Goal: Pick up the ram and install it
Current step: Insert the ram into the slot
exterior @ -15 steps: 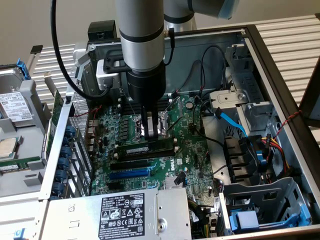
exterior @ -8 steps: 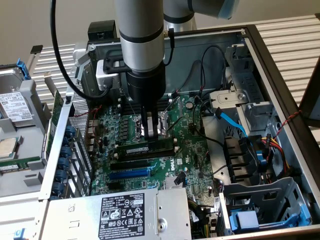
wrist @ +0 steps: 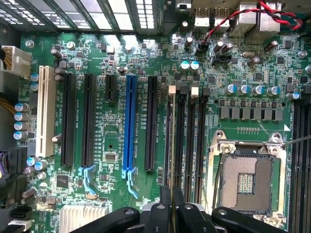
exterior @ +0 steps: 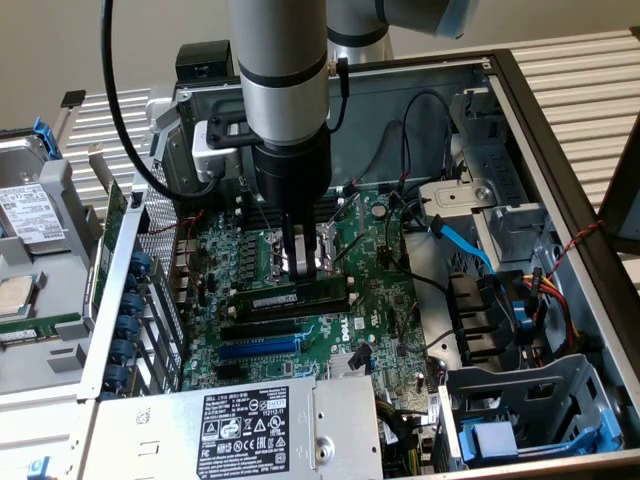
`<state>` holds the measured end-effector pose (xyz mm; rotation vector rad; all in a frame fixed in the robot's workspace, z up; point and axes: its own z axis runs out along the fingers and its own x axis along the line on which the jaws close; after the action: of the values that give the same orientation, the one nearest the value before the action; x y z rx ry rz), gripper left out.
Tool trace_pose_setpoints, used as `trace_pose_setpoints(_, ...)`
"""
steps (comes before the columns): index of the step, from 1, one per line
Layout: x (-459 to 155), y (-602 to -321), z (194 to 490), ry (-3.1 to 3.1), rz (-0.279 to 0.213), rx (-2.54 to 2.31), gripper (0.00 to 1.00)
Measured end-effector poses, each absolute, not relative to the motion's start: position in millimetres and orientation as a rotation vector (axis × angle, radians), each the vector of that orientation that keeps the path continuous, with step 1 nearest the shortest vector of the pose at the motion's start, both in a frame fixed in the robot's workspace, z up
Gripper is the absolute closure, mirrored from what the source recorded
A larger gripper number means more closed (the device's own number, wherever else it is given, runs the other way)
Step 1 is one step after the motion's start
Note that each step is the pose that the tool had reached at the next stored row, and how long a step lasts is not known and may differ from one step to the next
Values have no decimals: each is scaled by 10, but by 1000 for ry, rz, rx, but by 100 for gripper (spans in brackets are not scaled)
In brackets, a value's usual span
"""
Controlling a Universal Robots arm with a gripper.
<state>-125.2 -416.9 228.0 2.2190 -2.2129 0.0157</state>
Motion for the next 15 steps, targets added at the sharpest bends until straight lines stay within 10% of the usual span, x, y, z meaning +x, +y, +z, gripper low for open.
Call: trace_pose_setpoints(15, -1269, -4185, 2274, -2217, 8, 2223, 87)
